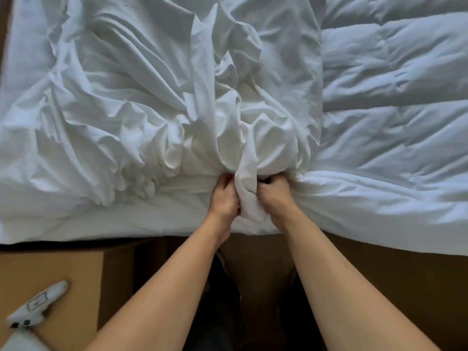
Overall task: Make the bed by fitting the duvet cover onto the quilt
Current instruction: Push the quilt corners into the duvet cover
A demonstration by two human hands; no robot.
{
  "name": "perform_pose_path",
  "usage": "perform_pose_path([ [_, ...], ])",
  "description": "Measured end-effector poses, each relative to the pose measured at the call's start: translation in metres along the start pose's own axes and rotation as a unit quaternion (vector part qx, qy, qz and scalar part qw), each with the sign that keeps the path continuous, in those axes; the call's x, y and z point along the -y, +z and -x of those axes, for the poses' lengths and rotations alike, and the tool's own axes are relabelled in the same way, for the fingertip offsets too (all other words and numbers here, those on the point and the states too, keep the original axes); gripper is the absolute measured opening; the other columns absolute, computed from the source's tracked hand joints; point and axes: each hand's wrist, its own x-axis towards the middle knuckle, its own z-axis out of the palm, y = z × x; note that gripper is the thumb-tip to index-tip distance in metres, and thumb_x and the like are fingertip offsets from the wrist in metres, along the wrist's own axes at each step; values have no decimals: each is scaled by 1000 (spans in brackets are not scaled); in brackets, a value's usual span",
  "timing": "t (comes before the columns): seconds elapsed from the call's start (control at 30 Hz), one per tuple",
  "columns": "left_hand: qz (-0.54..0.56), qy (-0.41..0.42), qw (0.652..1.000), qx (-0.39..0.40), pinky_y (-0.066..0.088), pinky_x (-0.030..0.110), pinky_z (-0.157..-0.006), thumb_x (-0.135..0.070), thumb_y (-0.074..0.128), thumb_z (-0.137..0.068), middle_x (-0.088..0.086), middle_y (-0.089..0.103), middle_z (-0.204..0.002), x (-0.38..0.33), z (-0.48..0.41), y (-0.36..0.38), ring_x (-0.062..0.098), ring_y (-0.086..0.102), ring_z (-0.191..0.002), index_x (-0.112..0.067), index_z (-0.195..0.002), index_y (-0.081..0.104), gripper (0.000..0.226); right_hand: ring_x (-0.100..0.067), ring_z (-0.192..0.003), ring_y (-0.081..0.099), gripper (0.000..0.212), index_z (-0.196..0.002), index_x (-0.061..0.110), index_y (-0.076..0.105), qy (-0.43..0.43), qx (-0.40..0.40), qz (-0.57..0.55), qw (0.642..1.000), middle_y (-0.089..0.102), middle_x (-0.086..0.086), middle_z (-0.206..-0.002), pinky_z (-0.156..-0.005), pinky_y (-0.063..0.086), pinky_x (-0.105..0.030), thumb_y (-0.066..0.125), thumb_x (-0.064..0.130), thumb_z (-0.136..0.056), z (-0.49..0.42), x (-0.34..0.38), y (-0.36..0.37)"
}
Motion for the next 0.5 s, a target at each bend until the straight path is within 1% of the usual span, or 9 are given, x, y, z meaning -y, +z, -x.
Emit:
perform_pose_path([
  [0.07, 43, 1, 993, -111, 58, 34, -72, -40, 56, -90, 1, 73, -95, 15, 0, 16, 23, 70, -93, -30, -95, 67, 16, -3, -76, 70, 14, -81, 21, 67, -19, -20, 42, 999, 73, 11, -76, -71, 57, -27, 76, 31, -86, -5, -7, -2],
  [0.13, 11, 14, 957, -288, 48, 23, -62, -39, 63, -88, -5, 67, -87, 25, 4, 23, 16, 65, -84, -31, -85, 58, 10, -18, -82, 70, 20, -85, 19, 64, -26, -48, 117, 992, 72, 2, -84, -76, 57, -37, 63, 37, -94, -5, -17, -15],
  [0.17, 15, 16, 938, -345, 44, 21, -60, -40, 66, -86, -7, 65, -86, 27, 5, 23, 12, 63, -80, -31, -84, 56, 13, -26, -85, 70, 25, -87, 16, 65, -22, -60, 138, 988, 72, -4, -87, -79, 57, -45, 56, 37, -97, -2, -20, -24],
  [0.2, 50, 17, 933, -357, 45, 20, -61, -40, 69, -84, -6, 67, -87, 28, 3, 23, 11, 63, -79, -30, -85, 58, 15, -28, -83, 71, 30, -85, 16, 66, -15, -62, 130, 989, 73, -5, -87, -79, 58, -50, 50, 37, -99, 1, -24, -33],
  [0.3, 124, 5, 955, -271, 58, 29, -78, -37, 73, -86, 0, 73, -98, 23, -3, 26, 17, 70, -90, -21, -98, 66, 20, -18, -76, 73, 26, -79, 25, 67, -9, -30, 61, 998, 74, 5, -83, -77, 60, -51, 52, 32, -99, 11, -24, -50],
  [0.37, 73, 22, 968, -238, 57, 35, -88, -27, 68, -91, 4, 73, -102, 22, -4, 32, 23, 69, -98, -16, -102, 67, 15, -12, -87, 71, 8, -89, 30, 68, -58, -28, 47, 997, 73, 9, -91, -83, 59, -43, 62, 29, -93, 9, -17, -50],
  [0.4, 40, 37, 972, -228, 55, 36, -88, -22, 65, -92, 5, 73, -101, 22, -4, 35, 25, 68, -100, -13, -103, 67, 14, -7, -90, 69, 5, -95, 29, 68, -71, -23, 33, 997, 73, 10, -94, -83, 58, -34, 67, 29, -90, 6, -10, -49],
  [0.47, -12, 54, 980, -194, 56, 40, -86, -24, 66, -87, 6, 73, -99, 21, -1, 38, 27, 68, -99, -9, -103, 68, 22, 3, -86, 67, 16, -101, 24, 69, -53, 18, -18, 998, 73, 10, -94, -76, 56, -19, 74, 27, -87, 0, 5, -43],
  [0.5, -29, 47, 982, -178, 58, 44, -86, -30, 68, -81, 8, 74, -99, 19, 2, 40, 29, 70, -97, -9, -102, 70, 30, 3, -86, 68, 18, -102, 21, 70, -33, 49, -39, 998, 74, 8, -95, -76, 57, -19, 76, 26, -86, -3, 12, -40],
])
